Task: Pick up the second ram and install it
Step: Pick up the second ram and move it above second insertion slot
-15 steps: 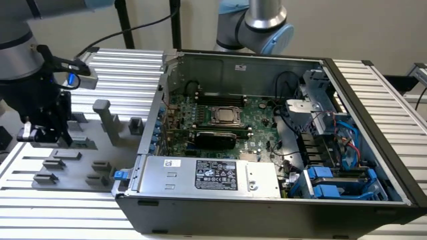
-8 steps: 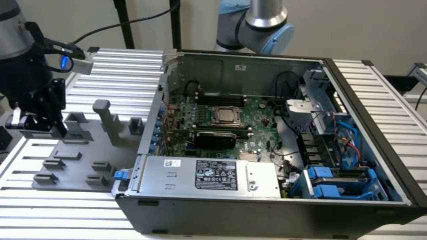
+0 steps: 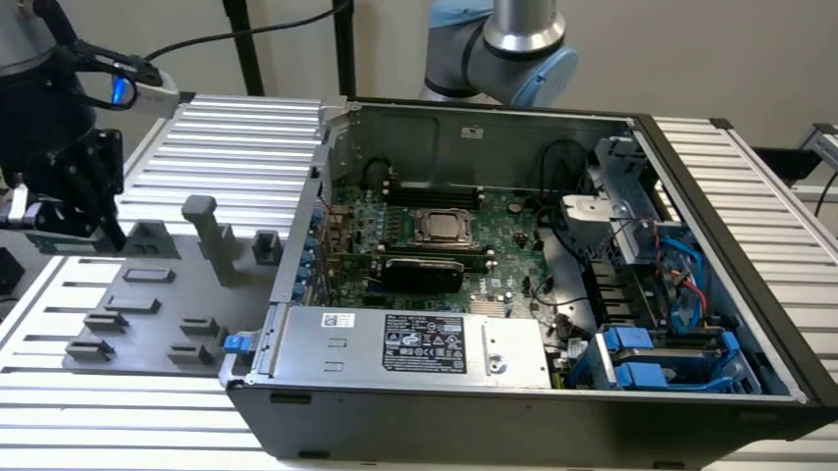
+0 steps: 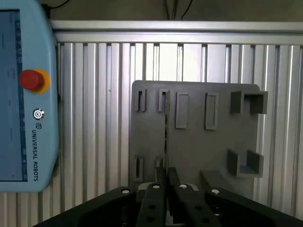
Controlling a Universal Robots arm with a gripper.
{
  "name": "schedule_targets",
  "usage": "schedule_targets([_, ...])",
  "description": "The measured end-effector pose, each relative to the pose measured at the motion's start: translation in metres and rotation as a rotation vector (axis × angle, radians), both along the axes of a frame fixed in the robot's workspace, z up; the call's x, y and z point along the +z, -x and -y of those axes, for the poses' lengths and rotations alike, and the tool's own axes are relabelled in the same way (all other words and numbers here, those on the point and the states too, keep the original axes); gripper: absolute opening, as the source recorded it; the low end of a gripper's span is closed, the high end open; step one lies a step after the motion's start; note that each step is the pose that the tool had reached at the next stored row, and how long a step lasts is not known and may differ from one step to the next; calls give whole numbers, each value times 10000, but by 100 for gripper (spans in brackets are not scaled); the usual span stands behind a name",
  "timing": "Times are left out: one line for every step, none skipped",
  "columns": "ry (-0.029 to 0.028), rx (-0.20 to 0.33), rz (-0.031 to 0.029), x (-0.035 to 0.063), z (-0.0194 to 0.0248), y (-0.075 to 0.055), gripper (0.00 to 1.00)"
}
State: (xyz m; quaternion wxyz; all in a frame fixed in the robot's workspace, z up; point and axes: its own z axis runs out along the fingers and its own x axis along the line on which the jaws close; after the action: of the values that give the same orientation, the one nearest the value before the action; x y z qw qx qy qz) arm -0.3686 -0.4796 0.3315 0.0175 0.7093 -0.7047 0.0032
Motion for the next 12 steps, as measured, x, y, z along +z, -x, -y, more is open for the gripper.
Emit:
schedule_targets([-6, 0, -1, 29, -1, -13, 14])
schedule_targets([-11, -1, -1, 57, -3, -28, 14])
schedule_targets([-17, -1, -1, 83, -5, -42, 14])
schedule_targets([-23, 0, 0, 108, -7, -58, 14])
schedule_targets([-30, -1, 0, 130, -10, -75, 14])
schedule_targets([-38, -1, 1, 152, -13, -92, 14])
schedule_targets([-46, 0, 0, 173, -16, -110, 14])
schedule_targets([-54, 0, -1, 192, -19, -128, 14])
schedule_targets([-64, 0, -1, 210, -23, -147, 14])
schedule_targets([-75, -1, 0, 228, -27, -166, 14])
schedule_targets([-87, -1, 0, 245, -31, -187, 14])
schedule_targets([-99, -1, 0, 262, -36, -208, 14])
